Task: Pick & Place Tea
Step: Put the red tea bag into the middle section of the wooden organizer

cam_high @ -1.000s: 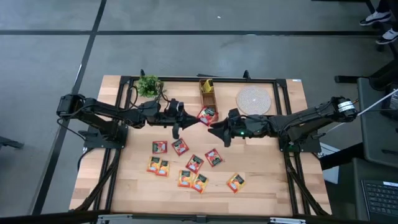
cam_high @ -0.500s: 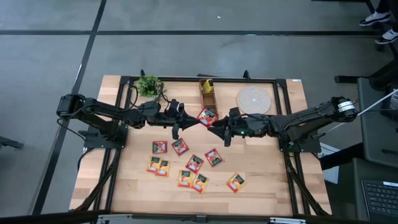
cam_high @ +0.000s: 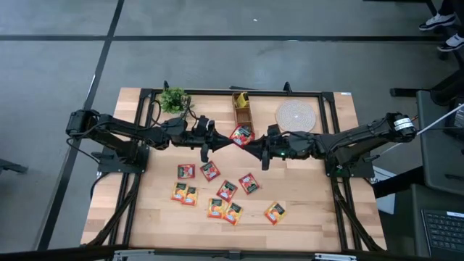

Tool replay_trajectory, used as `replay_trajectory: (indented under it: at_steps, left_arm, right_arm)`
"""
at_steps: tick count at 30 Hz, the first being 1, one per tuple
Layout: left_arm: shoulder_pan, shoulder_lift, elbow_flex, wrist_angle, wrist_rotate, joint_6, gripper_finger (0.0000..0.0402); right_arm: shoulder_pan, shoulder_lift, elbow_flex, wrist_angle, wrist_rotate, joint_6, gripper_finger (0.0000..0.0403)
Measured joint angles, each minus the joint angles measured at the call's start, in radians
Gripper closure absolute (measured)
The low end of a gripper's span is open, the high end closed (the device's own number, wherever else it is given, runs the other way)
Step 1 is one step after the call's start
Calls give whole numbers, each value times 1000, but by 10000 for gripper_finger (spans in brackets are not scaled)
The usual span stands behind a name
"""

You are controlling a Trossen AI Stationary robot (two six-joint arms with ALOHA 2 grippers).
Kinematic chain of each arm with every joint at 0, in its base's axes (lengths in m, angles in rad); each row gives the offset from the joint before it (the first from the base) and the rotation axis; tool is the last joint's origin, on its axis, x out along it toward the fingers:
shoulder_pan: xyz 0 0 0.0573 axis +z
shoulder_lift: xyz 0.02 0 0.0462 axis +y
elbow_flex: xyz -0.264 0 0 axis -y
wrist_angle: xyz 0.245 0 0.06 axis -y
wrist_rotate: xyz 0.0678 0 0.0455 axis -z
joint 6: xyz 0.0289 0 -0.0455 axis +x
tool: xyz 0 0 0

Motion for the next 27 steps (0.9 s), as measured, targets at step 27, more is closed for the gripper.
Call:
replay_trajectory:
  at_steps: [27]
  left_arm:
    - [0,0,0,18,39,-60,371]
  right_arm:
    - [0,1,0,7,-18,-30,401]
